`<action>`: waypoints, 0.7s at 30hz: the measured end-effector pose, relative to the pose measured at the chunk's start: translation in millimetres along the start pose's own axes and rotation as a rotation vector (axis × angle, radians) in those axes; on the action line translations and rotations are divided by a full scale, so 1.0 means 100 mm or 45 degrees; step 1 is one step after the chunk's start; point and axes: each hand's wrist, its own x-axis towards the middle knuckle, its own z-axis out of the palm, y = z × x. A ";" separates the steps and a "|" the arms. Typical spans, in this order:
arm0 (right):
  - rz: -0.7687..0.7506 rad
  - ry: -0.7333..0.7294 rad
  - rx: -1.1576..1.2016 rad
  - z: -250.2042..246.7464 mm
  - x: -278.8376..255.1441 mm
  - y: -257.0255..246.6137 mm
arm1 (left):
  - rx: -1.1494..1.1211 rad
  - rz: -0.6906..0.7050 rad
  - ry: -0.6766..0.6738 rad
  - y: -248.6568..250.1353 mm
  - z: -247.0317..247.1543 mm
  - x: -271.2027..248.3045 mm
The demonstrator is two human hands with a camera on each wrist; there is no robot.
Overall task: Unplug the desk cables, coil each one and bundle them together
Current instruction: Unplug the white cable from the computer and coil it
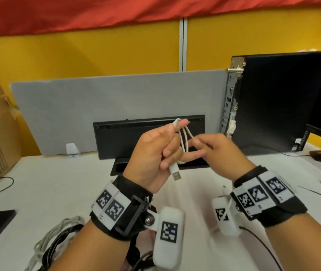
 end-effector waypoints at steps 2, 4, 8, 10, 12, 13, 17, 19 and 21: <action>0.019 -0.185 -0.063 0.05 -0.03 -0.04 | 0.093 0.095 0.098 -0.01 -0.02 0.00; 0.064 -0.324 -0.170 0.09 -0.05 -0.08 | 0.154 0.158 0.153 0.00 -0.05 0.01; 0.118 -0.521 -0.146 0.12 -0.12 -0.22 | 0.183 0.156 0.127 0.03 -0.07 0.00; 0.121 -0.598 -0.117 0.11 -0.15 -0.30 | 0.243 0.132 0.102 0.02 -0.06 -0.01; 0.125 -0.637 -0.155 0.06 -0.18 -0.35 | 0.305 0.112 0.083 -0.01 -0.05 -0.01; 0.132 -0.653 -0.173 0.02 -0.18 -0.36 | 0.330 0.100 0.068 -0.02 -0.05 -0.01; 0.215 -0.717 0.068 -0.10 -0.20 -0.42 | 0.468 0.035 0.022 0.02 -0.04 -0.02; 0.269 -0.695 0.339 -0.14 -0.19 -0.46 | 0.525 -0.001 0.035 0.01 -0.05 -0.01; 0.328 -0.639 0.580 -0.19 -0.17 -0.45 | 0.609 -0.002 0.054 -0.02 -0.06 0.00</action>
